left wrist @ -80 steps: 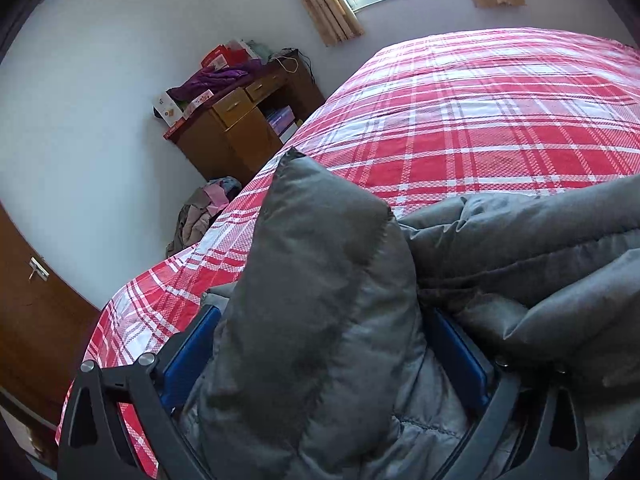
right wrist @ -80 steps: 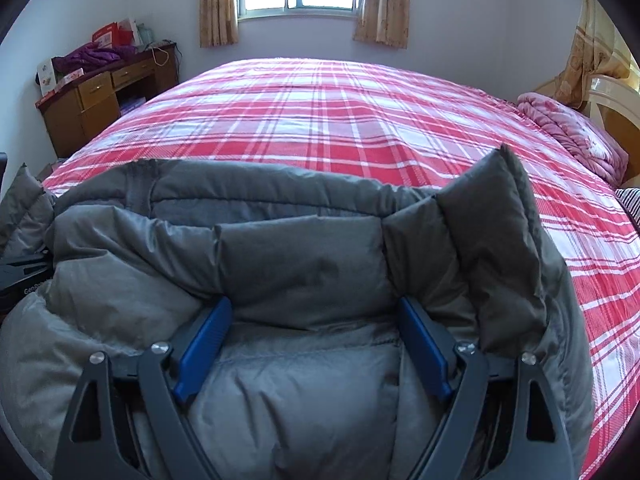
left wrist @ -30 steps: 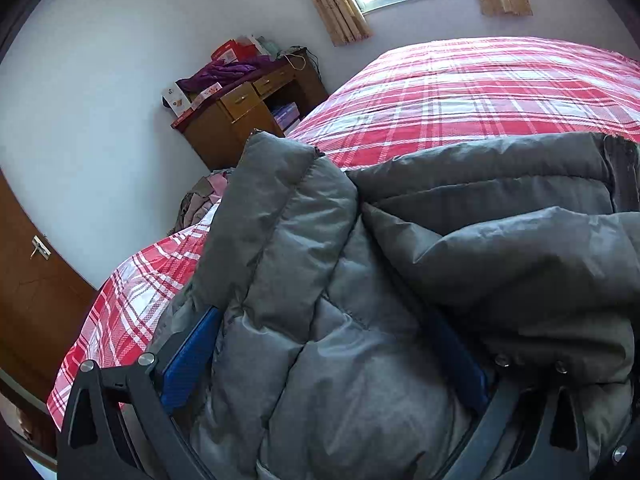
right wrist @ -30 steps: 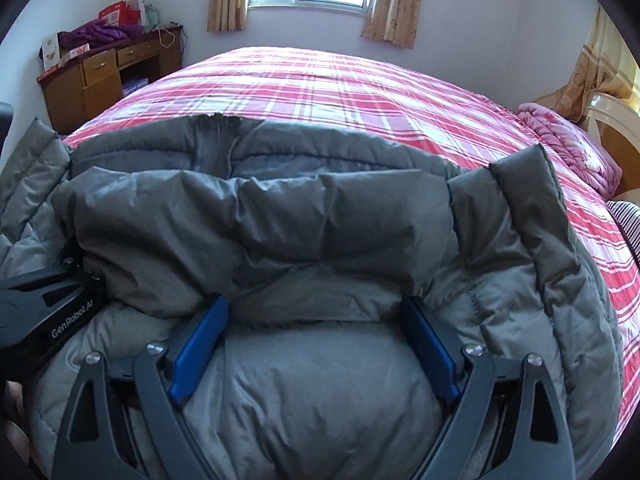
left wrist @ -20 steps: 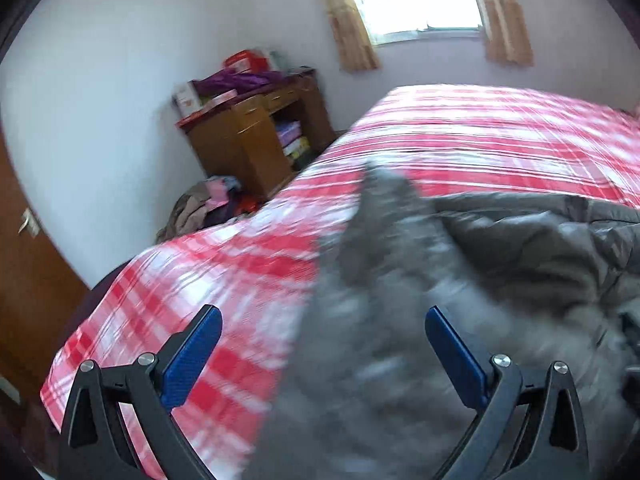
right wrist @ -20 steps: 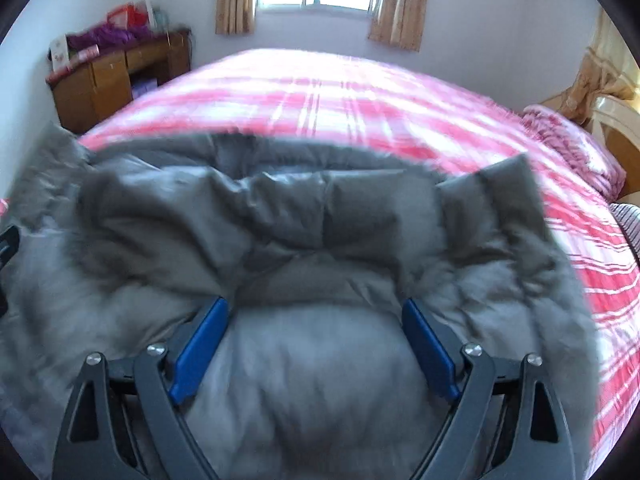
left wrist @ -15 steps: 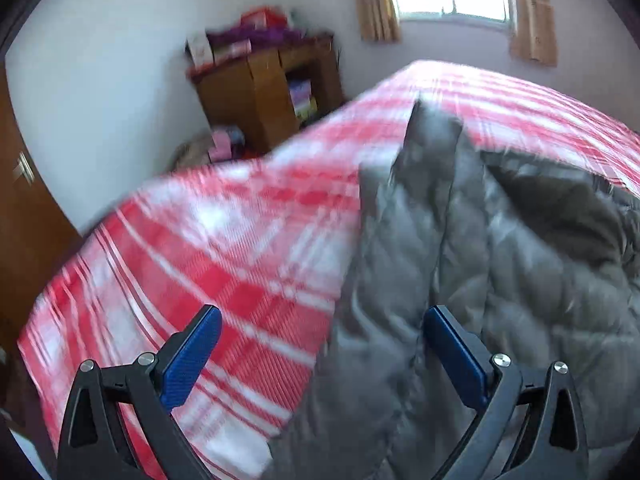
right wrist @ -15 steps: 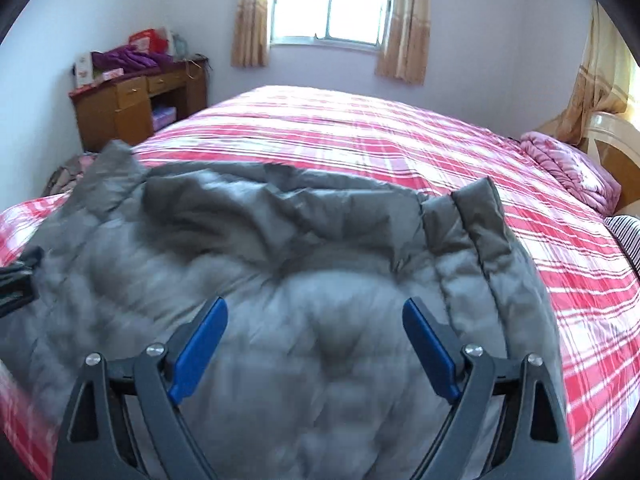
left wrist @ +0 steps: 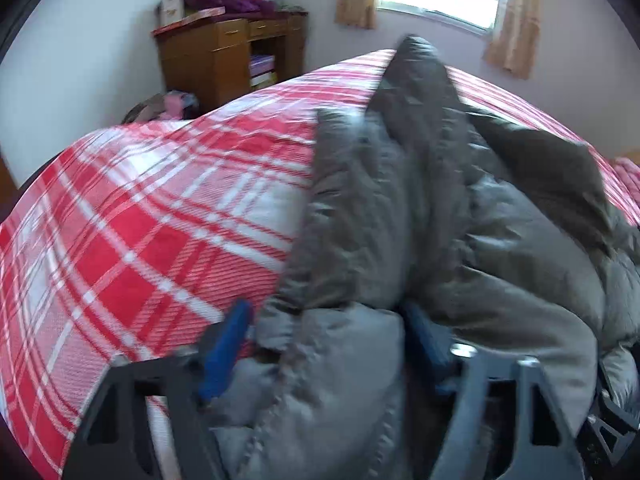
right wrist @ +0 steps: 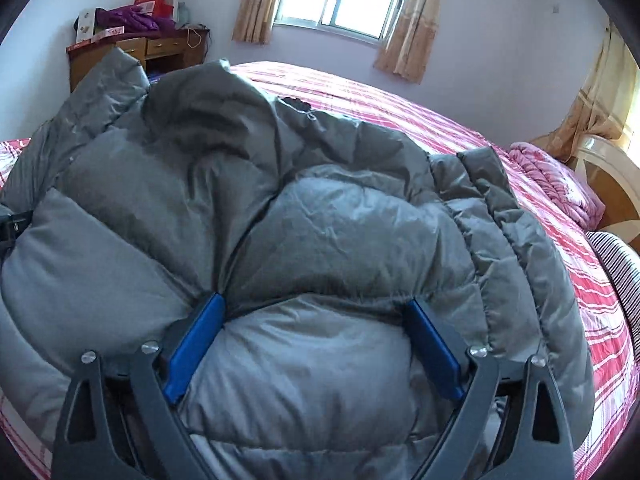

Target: Fold large clothes

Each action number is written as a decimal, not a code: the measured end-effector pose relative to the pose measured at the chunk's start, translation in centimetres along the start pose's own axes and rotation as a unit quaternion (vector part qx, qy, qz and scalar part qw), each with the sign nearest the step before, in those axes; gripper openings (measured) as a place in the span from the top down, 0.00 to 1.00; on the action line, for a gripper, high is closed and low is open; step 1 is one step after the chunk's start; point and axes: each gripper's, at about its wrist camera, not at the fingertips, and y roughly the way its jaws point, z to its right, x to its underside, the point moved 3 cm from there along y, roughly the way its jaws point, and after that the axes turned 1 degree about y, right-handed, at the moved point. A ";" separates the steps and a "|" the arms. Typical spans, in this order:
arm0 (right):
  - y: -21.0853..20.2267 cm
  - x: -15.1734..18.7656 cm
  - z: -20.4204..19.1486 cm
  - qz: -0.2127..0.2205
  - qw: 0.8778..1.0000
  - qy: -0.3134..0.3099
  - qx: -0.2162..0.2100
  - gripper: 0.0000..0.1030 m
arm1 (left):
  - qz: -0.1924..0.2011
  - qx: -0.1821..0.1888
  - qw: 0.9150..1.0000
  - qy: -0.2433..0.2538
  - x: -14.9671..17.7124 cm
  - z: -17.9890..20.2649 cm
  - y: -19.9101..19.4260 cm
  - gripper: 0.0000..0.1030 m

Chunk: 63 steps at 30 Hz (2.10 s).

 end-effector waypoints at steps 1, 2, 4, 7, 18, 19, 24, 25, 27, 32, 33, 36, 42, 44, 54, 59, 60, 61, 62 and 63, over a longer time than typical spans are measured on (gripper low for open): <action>0.0 0.0 -0.1 0.001 1.000 -0.001 0.002 0.08 | 0.000 0.011 1.000 0.005 0.0 0.5 -0.3 0.53; -0.1 0.0 -0.1 0.002 1.000 -0.001 0.003 0.08 | 0.000 0.016 1.000 0.007 0.0 0.7 -0.4 0.62; -0.2 0.1 -0.2 0.003 1.000 0.000 0.002 0.08 | -0.001 0.028 0.999 0.019 -0.1 1.3 -0.7 0.77; -0.2 -0.1 -0.4 0.002 1.000 -0.001 0.001 0.08 | 0.005 0.021 0.999 0.041 0.0 1.9 -1.8 0.89; -1.0 -0.3 -1.7 -0.008 1.000 -0.008 0.007 0.09 | 0.024 0.032 0.999 0.029 -0.3 -1.9 -6.9 0.93; -1.1 -0.3 -2.0 -0.007 1.000 -0.009 0.007 0.09 | 0.024 0.032 0.999 0.027 -0.3 -2.4 -7.1 0.93; -1.9 0.0 -4.1 0.004 1.000 -0.024 0.010 0.10 | 0.006 0.046 0.999 -0.005 0.1 -4.7 -6.3 0.88; -2.0 0.0 -4.4 0.005 1.000 -0.028 0.012 0.10 | 0.005 0.048 0.999 -0.015 0.1 -5.0 -6.0 0.82; -2.0 0.1 -4.3 0.006 1.000 -0.026 0.010 0.10 | -0.008 0.035 0.999 -0.027 0.3 -5.3 -5.2 0.64; -1.9 0.3 -3.7 0.007 1.000 -0.020 -0.001 0.09 | -0.012 0.012 0.999 -0.049 0.8 -6.1 -3.8 0.27; -1.9 0.4 -3.7 0.009 1.000 -0.020 -0.001 0.09 | -0.022 0.026 0.998 -0.055 1.0 -6.2 -3.1 0.27; -2.0 0.4 -3.8 0.012 1.000 -0.019 -0.001 0.09 | -0.012 0.035 0.999 -0.040 1.2 -5.7 -3.0 0.31; -2.0 0.4 -3.8 0.012 1.000 -0.019 -0.001 0.09 | -0.004 0.083 0.996 0.014 1.3 -2.8 -4.6 0.91; -2.0 0.5 -3.7 0.010 1.000 -0.021 -0.002 0.09 | 0.000 0.090 0.996 0.011 0.8 -2.9 -5.6 0.93; -5.8 -2.2 1.9 0.039 0.994 0.021 -0.103 0.09 | 0.126 0.128 0.980 0.085 -5.8 3.1 -18.0 0.93; -6.4 -2.2 9.9 0.068 0.991 0.092 -0.072 0.07 | 0.156 0.135 0.964 0.167 -6.7 12.1 -21.2 0.93; -5.7 -1.7 12.6 0.064 0.990 0.114 -0.055 0.07 | 0.160 0.135 0.961 0.182 -6.5 14.1 -21.5 0.93; -5.2 -1.4 13.8 0.061 0.989 0.123 -0.047 0.07 | 0.163 0.137 0.957 0.199 -6.2 16.2 -21.7 0.93; -4.5 -0.7 15.9 0.055 0.989 0.136 -0.030 0.07 | 0.166 0.138 0.952 0.216 -6.0 18.2 -21.5 0.93; -3.8 0.1 18.0 0.049 0.988 0.148 -0.011 0.07 | 0.167 0.138 0.949 0.230 -5.9 19.6 -21.3 0.93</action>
